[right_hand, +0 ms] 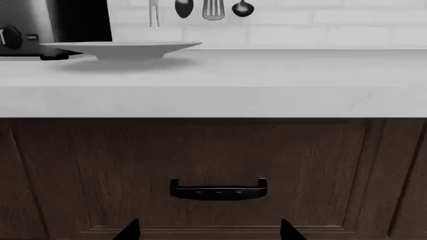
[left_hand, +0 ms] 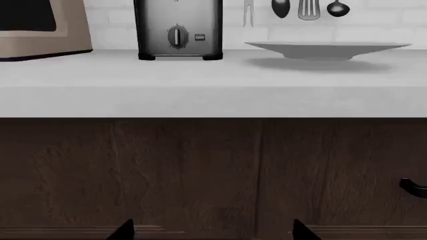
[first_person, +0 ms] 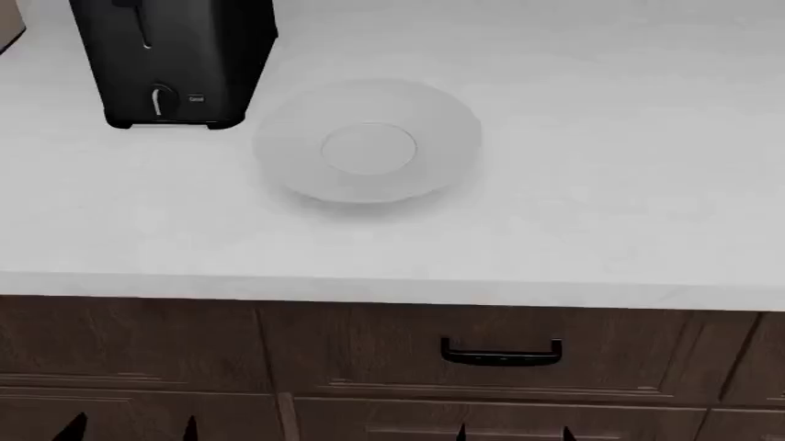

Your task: Place the toasted item on a plate.

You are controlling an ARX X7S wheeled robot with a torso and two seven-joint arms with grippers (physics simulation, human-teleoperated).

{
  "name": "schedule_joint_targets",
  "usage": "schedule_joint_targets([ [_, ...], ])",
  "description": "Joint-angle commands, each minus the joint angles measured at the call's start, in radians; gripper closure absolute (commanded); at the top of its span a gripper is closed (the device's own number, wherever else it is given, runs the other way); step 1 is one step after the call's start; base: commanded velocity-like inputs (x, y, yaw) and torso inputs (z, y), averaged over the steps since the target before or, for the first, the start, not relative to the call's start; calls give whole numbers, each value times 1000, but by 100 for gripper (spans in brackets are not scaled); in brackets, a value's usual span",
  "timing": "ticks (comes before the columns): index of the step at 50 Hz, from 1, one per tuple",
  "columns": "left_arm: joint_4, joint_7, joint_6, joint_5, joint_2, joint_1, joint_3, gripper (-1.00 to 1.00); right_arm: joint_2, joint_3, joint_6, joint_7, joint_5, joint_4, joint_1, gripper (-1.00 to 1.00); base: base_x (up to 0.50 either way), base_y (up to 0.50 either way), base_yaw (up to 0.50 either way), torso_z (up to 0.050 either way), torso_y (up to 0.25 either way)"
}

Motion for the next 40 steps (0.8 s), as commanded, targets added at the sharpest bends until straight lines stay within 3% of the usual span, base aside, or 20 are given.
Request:
schedule_joint_targets([
  [1, 13, -41, -7, -35, -35, 5, 40, -100, 12, -15, 4, 15, 12, -10, -6, -100, 0, 0, 0, 0, 0],
  [7, 11, -69, -27, -51, -49, 1, 44, -100, 38, -38, 30, 40, 32, -13, 9, -100, 0, 0, 0, 0, 0],
  [40, 62, -105, -78, -67, -111, 5, 103, -100, 85, -99, 46, 105, 78, -54, 8, -100, 0, 0, 0, 50, 0],
])
